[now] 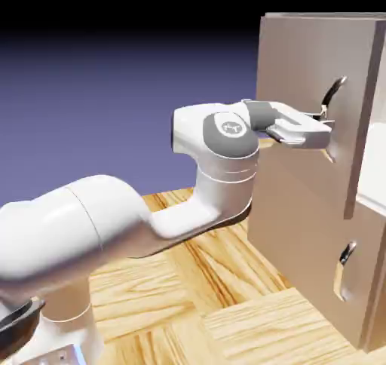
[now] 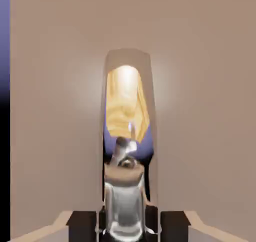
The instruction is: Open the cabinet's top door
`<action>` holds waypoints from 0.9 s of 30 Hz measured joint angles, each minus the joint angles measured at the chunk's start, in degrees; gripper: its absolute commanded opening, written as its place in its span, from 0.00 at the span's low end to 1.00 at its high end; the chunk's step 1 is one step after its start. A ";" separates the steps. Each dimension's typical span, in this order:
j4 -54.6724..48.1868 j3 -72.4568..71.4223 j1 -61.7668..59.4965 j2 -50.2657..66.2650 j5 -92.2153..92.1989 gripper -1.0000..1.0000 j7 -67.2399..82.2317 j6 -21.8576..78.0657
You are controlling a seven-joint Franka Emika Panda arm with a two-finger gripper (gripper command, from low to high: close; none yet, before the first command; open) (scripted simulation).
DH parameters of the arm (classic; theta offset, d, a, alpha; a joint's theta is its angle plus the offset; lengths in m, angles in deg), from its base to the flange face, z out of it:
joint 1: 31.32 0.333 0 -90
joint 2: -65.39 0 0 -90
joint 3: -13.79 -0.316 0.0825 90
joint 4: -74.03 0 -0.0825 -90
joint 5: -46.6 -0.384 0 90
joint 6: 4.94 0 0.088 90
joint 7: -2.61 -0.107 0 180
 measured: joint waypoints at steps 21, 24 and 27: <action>27.03 -42.28 -20.06 -9.74 -32.76 0.00 -6.05 31.30; 27.75 -48.51 -19.83 -9.79 -38.42 0.00 -6.67 35.06; 27.88 -54.74 -19.39 -9.17 -44.09 0.00 -7.46 38.83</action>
